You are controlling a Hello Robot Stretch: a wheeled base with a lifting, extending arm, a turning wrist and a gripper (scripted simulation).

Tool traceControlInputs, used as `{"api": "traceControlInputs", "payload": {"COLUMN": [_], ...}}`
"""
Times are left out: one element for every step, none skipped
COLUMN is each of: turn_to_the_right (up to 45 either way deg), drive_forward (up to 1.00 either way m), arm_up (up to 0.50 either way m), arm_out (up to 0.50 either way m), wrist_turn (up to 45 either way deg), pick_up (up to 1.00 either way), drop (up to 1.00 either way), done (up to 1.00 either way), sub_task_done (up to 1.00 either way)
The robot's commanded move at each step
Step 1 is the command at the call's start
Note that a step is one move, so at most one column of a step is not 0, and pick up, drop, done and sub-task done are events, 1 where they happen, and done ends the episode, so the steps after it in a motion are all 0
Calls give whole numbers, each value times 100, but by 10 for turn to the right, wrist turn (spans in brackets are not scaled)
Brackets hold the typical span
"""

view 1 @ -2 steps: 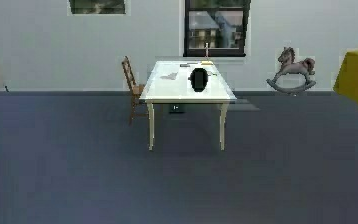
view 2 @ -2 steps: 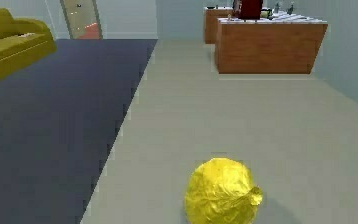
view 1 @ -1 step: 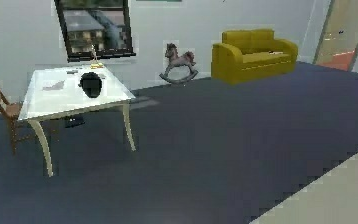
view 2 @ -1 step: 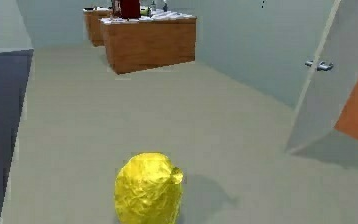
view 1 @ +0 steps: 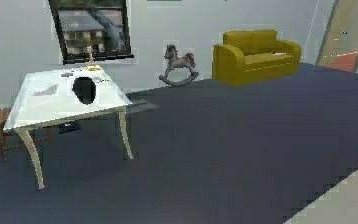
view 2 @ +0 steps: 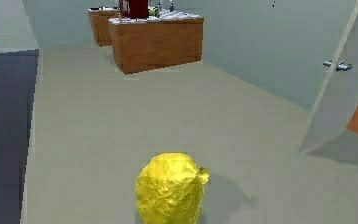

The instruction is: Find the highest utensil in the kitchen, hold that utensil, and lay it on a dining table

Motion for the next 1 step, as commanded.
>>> {"api": "traceControlInputs", "payload": {"turn_to_the_right": [150], "drive_forward": [0], "arm_up": [0], "arm_out": [0], "wrist_turn": [0], "pick_up": [0], "drop": [0], "done": [0], "sub_task_done": [0]}}
